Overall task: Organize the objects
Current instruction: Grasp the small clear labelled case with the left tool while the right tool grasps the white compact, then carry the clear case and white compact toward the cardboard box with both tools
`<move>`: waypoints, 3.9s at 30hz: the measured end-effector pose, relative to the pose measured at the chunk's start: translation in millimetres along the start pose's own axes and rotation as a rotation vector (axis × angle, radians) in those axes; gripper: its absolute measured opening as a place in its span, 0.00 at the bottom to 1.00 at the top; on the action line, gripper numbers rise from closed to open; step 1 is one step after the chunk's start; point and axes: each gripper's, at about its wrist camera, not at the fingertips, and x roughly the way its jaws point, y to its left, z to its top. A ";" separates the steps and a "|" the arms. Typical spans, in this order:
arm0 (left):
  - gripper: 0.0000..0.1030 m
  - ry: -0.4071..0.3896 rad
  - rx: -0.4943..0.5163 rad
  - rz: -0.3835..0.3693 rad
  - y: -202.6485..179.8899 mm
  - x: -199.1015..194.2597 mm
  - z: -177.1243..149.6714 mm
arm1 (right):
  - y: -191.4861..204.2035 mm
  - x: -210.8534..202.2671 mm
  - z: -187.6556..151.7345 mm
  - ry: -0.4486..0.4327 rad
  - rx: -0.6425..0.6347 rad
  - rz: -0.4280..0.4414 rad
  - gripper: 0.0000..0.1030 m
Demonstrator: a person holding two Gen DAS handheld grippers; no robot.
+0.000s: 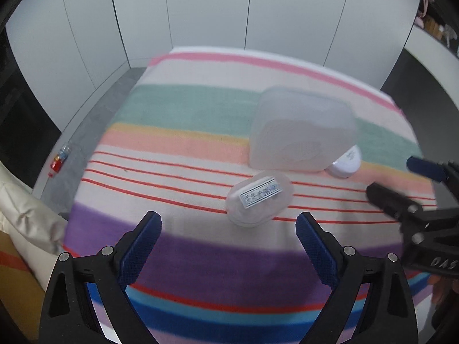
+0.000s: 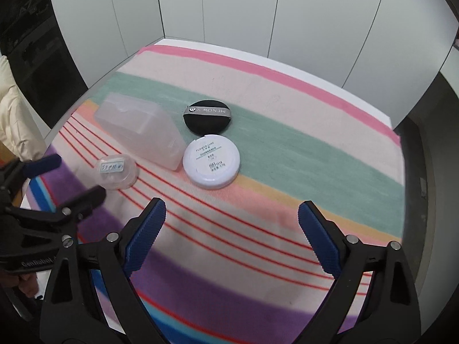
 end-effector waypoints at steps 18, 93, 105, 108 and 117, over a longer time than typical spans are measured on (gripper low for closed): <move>0.53 -0.044 0.041 -0.005 -1.3 26.6 14.8 | 9.6 54.9 19.2 0.018 -0.048 0.046 0.81; 0.38 -0.237 -0.075 -0.099 -23.7 -276.0 -66.3 | 14.7 -267.2 -64.8 -0.176 0.080 0.040 0.58; 0.38 -0.259 -0.089 -0.072 0.0 -274.1 -68.6 | 34.4 -263.9 -52.0 -0.203 0.036 0.076 0.58; 0.38 -0.270 -0.106 -0.057 14.4 -274.8 -66.4 | 42.0 -261.2 -48.5 -0.205 0.027 0.084 0.58; 0.38 -0.298 -0.134 0.012 51.1 -277.1 -70.1 | 85.1 -251.3 -35.9 -0.200 -0.055 0.124 0.59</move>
